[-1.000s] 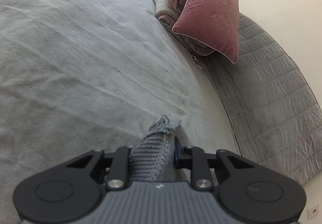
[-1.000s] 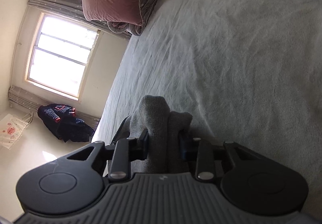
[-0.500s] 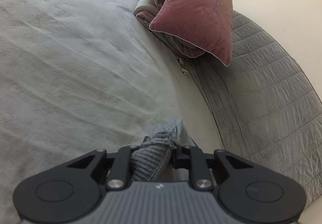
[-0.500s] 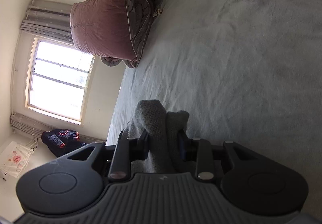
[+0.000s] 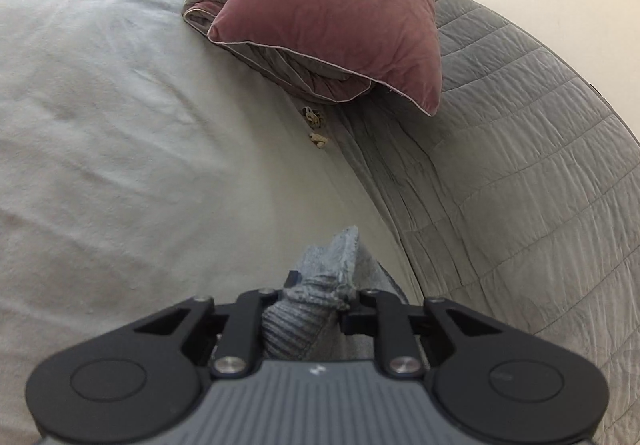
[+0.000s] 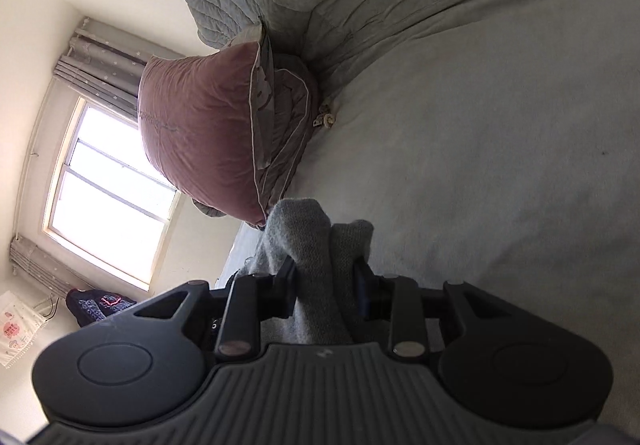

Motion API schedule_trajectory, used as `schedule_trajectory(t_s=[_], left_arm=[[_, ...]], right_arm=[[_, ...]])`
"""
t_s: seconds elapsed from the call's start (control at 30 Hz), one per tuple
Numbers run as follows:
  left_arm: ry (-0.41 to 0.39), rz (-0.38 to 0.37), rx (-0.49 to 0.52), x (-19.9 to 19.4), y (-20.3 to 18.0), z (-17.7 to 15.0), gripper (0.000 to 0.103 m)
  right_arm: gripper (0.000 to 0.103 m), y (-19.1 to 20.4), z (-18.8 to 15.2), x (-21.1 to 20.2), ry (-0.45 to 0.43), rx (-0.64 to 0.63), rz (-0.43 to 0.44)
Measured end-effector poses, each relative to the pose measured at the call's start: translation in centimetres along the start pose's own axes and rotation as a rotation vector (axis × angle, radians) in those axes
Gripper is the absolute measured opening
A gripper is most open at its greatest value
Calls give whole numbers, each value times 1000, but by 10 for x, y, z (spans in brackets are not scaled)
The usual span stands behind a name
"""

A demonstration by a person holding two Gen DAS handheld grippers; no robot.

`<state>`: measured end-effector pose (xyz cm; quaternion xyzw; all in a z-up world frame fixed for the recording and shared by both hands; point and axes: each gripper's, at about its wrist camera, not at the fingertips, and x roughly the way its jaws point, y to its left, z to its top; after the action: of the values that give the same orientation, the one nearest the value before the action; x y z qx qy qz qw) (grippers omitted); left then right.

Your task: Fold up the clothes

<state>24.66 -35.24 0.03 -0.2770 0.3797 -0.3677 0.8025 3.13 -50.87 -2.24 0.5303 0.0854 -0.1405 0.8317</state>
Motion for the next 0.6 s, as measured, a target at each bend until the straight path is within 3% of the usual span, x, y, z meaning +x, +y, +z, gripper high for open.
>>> schedule_trajectory(t_s=[0.23, 0.27, 0.4, 0.47, 0.53, 0.57, 0.6], left_arm=[[29, 50, 85, 65, 7, 8, 13], [30, 69, 112, 71, 10, 7, 17], [-5, 141, 241, 79, 16, 5, 53], [-30, 153, 280, 75, 16, 8, 57], [-98, 143, 330, 65, 12, 11, 55], [-136, 130, 358, 59, 8, 12, 50], [-153, 103, 384, 57, 4, 12, 38]], right_arm=[[32, -33, 24, 48, -31, -52, -75], [34, -38, 25, 52, -41, -63, -92], [43, -48, 21, 60, -94, -168, -118], [52, -47, 17, 58, -120, -223, -104], [53, -35, 20, 56, -147, -286, -92], [53, -28, 20, 53, -172, -333, -86], [53, -18, 20, 50, -209, -409, -85]])
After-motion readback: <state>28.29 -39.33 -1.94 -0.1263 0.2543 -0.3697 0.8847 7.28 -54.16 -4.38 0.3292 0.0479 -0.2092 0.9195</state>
